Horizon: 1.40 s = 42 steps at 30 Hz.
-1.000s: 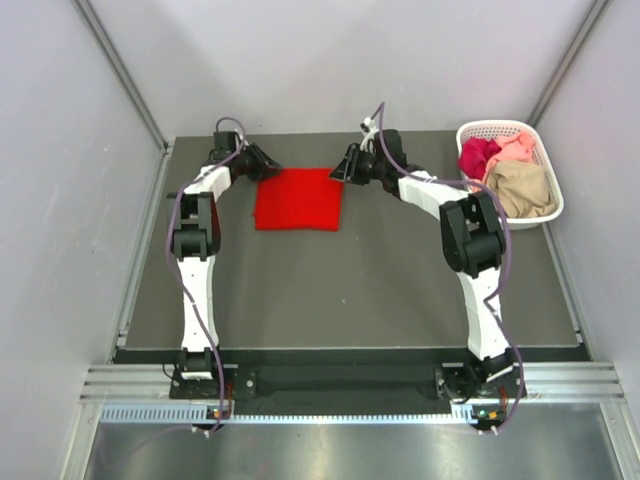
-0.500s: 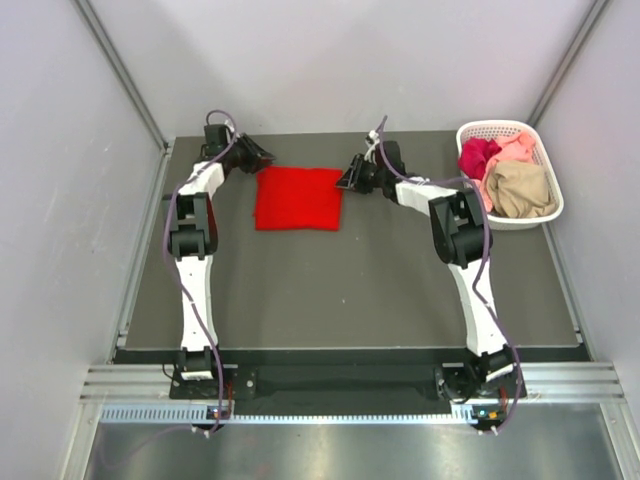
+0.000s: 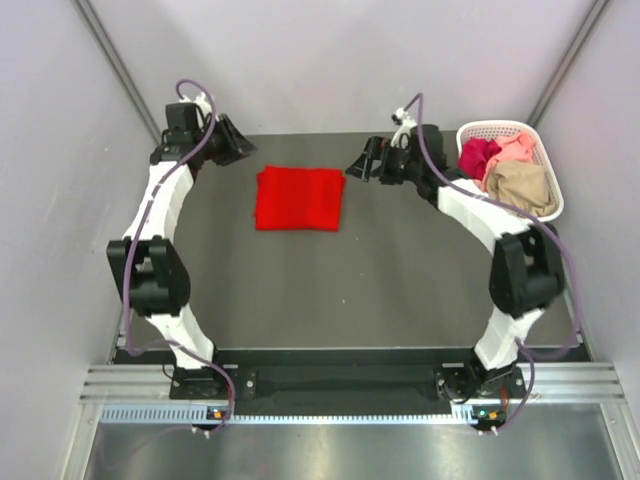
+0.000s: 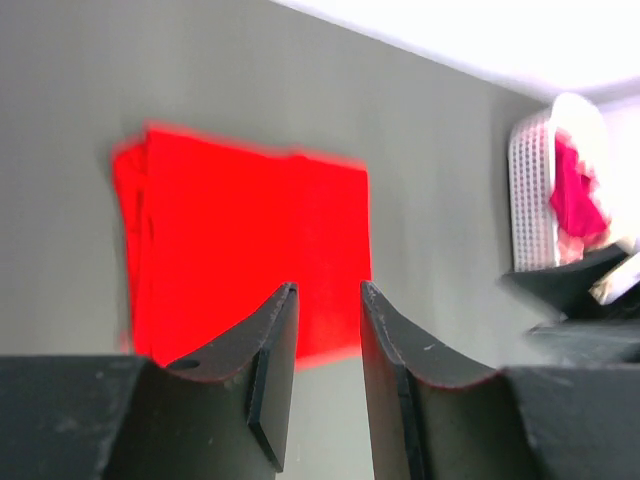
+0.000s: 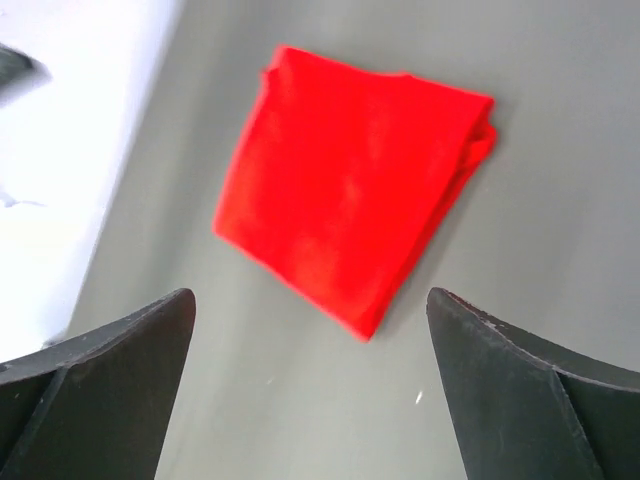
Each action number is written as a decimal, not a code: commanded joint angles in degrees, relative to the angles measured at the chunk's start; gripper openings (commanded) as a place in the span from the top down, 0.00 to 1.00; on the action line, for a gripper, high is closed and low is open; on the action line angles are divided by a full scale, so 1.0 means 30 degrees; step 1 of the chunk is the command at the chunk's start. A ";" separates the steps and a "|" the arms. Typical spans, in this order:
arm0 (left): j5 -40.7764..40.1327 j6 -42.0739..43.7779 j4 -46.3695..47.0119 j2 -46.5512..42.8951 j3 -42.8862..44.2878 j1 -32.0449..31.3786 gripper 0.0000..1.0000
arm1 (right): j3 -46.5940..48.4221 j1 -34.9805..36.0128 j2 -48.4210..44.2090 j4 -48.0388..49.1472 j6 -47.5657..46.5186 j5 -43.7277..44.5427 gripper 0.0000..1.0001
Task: Fold and stack the t-shirts
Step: Fold the tshirt, then neatly place the folded tshirt to the corner
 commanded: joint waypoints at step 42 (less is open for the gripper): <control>-0.3365 0.6932 -0.1423 0.7833 0.2220 -0.0879 0.45 | -0.8750 0.0311 -1.2495 -0.4547 -0.3184 0.2041 0.00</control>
